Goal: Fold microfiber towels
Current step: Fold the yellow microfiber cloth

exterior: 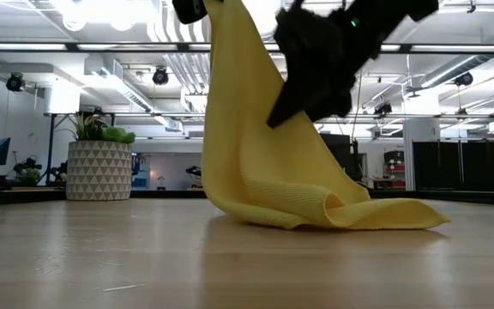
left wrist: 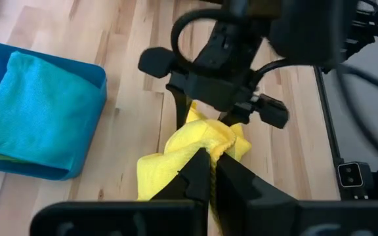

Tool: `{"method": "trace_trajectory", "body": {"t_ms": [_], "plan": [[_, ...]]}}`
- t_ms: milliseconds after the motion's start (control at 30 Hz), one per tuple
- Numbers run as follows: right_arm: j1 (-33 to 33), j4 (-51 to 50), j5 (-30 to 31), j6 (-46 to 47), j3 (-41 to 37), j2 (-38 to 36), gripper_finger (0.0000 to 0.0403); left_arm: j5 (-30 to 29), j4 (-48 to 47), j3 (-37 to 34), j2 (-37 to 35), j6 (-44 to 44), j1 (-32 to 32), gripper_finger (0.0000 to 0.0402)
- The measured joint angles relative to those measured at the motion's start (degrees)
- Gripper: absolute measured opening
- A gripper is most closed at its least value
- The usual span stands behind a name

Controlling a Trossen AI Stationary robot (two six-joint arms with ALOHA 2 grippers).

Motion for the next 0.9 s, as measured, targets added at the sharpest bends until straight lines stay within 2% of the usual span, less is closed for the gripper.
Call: {"method": "trace_trajectory", "body": {"t_ms": [533, 633, 767, 900], "plan": [[-0.04, 2.82, -6.79, 4.52, -12.41, -1.25, 0.0124, 0.04, -0.04, 0.00, -0.04, 0.50, 0.00, 0.0000], [-0.04, 2.95, -7.50, 4.66, -13.13, -1.25, 0.0093, 0.03, -0.02, 0.00, -0.04, 0.50, 0.00, 0.0000], [-0.04, 2.83, -8.38, 4.01, -12.91, -1.76, 0.0023, 0.02, -0.05, 0.00, -0.05, 0.71, 0.00, 0.0000], [-0.01, -1.55, -8.43, 4.61, -10.30, -5.32, 0.0010, -1.77, -2.45, 0.00, -0.82, 1.57, 0.09, 0.0000]]}}
